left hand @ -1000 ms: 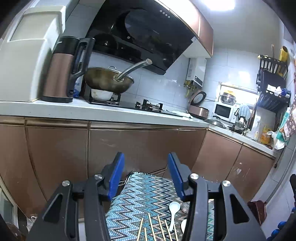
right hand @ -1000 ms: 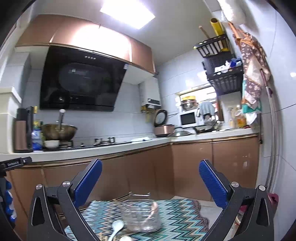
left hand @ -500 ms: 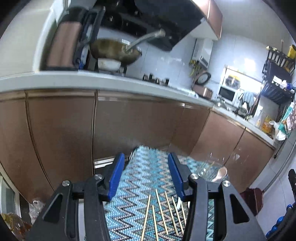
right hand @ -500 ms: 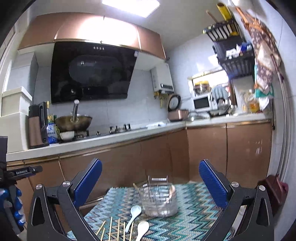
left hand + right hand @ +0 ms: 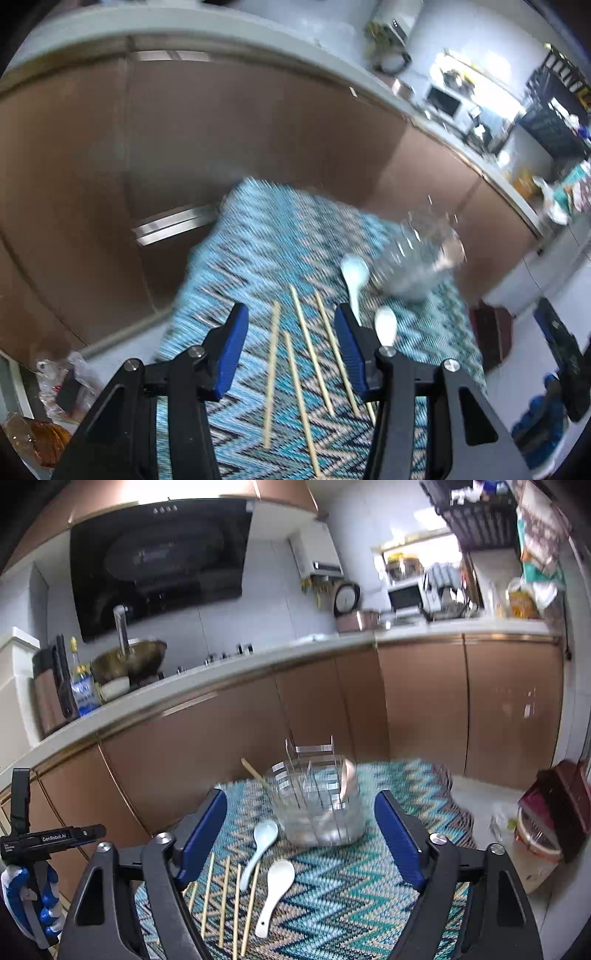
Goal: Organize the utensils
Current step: 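Grasp another bamboo chopstick with left tool while right tool grasps another white spoon, then lift chopstick with left tool while right tool carries spoon over the wire holder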
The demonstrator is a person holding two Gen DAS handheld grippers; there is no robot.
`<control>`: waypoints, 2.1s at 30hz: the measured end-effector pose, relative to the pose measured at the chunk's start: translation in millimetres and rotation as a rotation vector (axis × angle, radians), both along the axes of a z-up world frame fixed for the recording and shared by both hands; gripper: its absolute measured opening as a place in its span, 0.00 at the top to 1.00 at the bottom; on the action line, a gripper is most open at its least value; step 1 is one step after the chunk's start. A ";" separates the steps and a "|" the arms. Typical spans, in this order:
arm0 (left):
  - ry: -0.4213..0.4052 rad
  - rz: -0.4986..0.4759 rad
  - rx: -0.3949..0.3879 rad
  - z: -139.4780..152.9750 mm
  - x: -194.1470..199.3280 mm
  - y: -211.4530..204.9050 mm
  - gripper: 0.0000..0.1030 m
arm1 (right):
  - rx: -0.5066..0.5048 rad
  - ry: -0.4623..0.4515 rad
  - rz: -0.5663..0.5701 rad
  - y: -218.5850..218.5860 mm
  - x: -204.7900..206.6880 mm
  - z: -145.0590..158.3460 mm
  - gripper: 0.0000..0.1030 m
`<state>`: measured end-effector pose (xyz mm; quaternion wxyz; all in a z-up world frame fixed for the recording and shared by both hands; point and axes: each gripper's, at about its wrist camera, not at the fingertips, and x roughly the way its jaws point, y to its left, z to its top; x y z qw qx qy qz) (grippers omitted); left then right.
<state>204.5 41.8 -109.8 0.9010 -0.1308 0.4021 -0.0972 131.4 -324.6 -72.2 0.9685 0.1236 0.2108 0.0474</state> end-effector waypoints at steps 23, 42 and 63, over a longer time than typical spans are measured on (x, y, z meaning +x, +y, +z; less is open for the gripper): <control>0.481 -0.141 -0.082 -117.5 142.7 -84.4 0.78 | 0.251 0.444 0.351 0.6 132.0 -158.8 0.70; 0.616 -0.108 -0.058 -141.0 171.4 -95.5 0.89 | 0.197 0.566 0.511 44.7 187.2 -191.0 0.78; 0.512 -0.053 -0.123 -108.8 146.5 -84.9 0.95 | 0.075 0.447 0.462 41.5 151.4 -151.5 0.96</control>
